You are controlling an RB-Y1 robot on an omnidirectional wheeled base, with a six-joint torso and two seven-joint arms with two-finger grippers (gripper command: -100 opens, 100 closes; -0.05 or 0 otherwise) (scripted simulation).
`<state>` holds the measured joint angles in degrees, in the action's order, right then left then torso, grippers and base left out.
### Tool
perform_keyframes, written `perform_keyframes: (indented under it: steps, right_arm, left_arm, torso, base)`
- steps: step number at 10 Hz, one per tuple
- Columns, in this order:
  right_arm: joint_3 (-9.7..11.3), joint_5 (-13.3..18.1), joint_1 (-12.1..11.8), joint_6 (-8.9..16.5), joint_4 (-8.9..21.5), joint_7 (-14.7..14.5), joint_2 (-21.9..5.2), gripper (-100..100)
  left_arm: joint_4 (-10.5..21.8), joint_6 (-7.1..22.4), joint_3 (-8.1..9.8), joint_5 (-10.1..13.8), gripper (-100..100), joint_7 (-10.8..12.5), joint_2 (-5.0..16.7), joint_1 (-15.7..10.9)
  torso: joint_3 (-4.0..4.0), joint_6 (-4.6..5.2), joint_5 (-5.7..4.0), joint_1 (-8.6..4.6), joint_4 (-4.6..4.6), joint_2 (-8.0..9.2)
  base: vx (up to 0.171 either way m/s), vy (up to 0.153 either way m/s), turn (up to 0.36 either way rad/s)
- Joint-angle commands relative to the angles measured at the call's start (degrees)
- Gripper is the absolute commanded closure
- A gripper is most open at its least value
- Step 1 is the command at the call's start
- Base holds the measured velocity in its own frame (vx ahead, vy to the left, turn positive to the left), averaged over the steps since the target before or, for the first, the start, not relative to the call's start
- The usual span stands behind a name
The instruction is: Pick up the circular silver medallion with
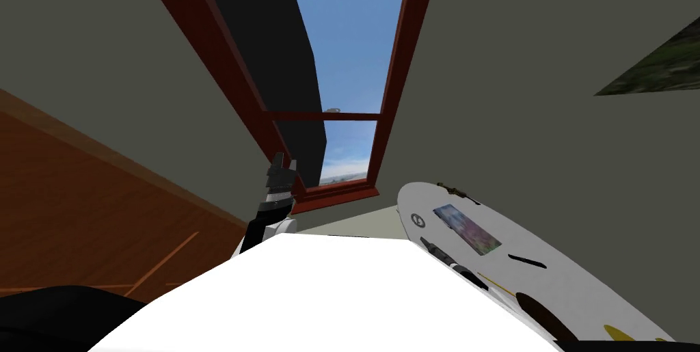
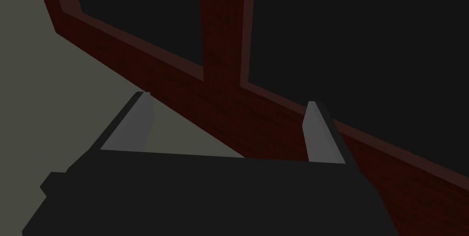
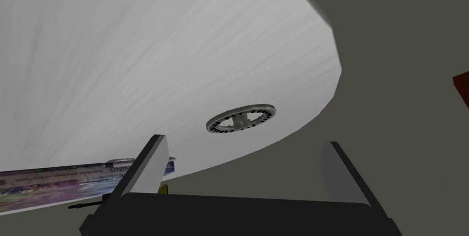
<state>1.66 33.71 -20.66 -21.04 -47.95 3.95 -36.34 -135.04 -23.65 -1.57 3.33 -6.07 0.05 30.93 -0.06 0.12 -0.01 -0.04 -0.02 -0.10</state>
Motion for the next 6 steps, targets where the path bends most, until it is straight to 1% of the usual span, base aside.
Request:
perform_keyframes:
  steps: [1, 2, 3, 4, 5, 6]
  right_arm:
    - [0.3, 0.1, 0.1, 0.0, 2.2, 0.2, -0.3, -100]
    - [1.2, 1.2, -0.2, -0.1, 4.7, 0.5, -1.1, -100]
    - [2.0, 2.3, -0.5, -0.3, 7.9, 0.8, -1.7, -100]
    - [2.0, 2.3, -0.5, -0.3, 8.0, 0.8, -1.7, -100]
    - [2.0, 2.3, -0.5, -0.3, 8.0, 0.8, -1.7, -100]
    - [2.9, 3.4, -0.7, -0.5, 9.6, 1.1, -2.3, -100]
  left_arm:
    - [0.0, 0.0, 0.0, 0.0, 0, 0.0, 0.0, 0.0]
    - [0.0, 0.0, 0.0, 0.0, 0, 0.0, 0.0, 0.0]
    - [0.0, 0.0, -0.01, 0.0, 0, 0.0, 0.0, 0.0]
    - [0.0, 0.0, -0.01, 0.0, 0, 0.0, 0.0, 0.0]
    - [0.0, 0.0, 0.0, 0.0, 0, 0.0, 0.0, 0.0]
    - [0.0, 0.0, 0.0, 0.0, 0, 0.0, 0.0, 0.0]
  torso:
    - [0.0, 0.0, 0.0, 0.0, 0.0, 0.0]
    - [0.04, -0.01, 0.01, 0.03, 0.02, 0.07]
    - [0.02, -0.1, 0.01, 0.03, 0.02, 0.0]
    - [-0.06, -0.07, 0.01, -0.04, -0.01, -0.13]
    - [-0.07, -0.04, 0.0, -0.02, -0.02, -0.14]
    - [-0.03, -0.01, 0.01, 0.02, -0.01, -0.05]
  base:
    - [0.0, 0.001, -0.03]
    - [0.022, 0.005, 0.351]
    - [0.068, -0.016, 0.435]
    - [0.061, -0.015, 0.227]
    - [0.024, -0.005, 0.031]
    - [0.029, 0.0, 0.316]
